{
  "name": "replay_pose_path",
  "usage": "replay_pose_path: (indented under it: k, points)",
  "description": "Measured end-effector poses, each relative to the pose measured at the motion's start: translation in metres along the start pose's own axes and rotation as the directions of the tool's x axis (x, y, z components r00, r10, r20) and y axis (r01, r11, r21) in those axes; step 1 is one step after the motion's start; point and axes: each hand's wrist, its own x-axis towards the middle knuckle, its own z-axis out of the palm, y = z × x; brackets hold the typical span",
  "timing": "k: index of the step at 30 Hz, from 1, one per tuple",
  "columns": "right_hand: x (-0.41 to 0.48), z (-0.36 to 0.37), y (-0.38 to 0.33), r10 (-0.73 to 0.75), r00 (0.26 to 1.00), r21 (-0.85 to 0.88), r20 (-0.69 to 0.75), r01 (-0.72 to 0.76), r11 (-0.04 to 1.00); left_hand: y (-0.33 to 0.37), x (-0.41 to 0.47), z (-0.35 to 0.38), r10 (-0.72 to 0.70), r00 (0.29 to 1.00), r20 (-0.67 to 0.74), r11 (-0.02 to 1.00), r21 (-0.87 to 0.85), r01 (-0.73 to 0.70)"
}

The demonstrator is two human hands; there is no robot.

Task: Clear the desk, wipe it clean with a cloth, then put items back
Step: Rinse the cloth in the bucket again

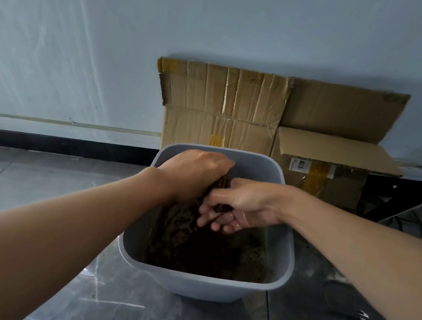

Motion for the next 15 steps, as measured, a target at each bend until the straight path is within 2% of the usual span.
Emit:
replay_pose_path:
  k: [1,3,6,8,10,11,13,14,15]
  points:
    - [0.003,0.002,-0.001,-0.021,0.995,-0.158,-0.099,0.005,0.987,0.004,0.001,0.000,-0.053,0.997,0.064,0.999,0.015,0.052]
    - [0.007,0.003,-0.002,-0.113,0.961,-0.499,-0.251,-0.029,0.866,0.013,0.004,0.000,-0.164,0.975,0.153,0.986,-0.017,0.168]
    - [0.001,0.000,-0.003,-0.257,0.928,-0.853,-0.270,-0.106,0.512,0.023,0.008,0.007,-0.303,0.911,0.279,0.916,-0.179,0.359]
    - [-0.003,0.001,-0.003,-0.380,0.896,-0.963,-0.229,-0.151,0.225,0.027,0.010,0.010,-0.371,0.831,0.413,0.792,-0.326,0.516]
    - [-0.002,0.003,-0.002,-0.511,0.847,-0.981,-0.146,-0.190,-0.035,0.031,0.008,0.009,-0.369,0.735,0.569,0.580,-0.477,0.660]
    - [0.000,0.005,-0.001,-0.556,0.825,-0.970,-0.100,-0.205,-0.130,0.031,0.006,0.008,-0.343,0.692,0.636,0.488,-0.509,0.709]
    - [0.004,0.006,0.001,-0.595,0.802,-0.952,-0.057,-0.223,-0.209,0.030,0.003,0.007,-0.299,0.658,0.691,0.428,-0.519,0.739]
    - [0.005,0.007,0.001,-0.599,0.798,-0.956,-0.069,-0.225,-0.189,0.029,0.003,0.008,-0.305,0.661,0.686,0.442,-0.512,0.736]
    - [0.007,0.006,0.001,-0.589,0.801,-0.967,-0.109,-0.222,-0.124,0.028,0.004,0.008,-0.327,0.681,0.655,0.492,-0.497,0.715]
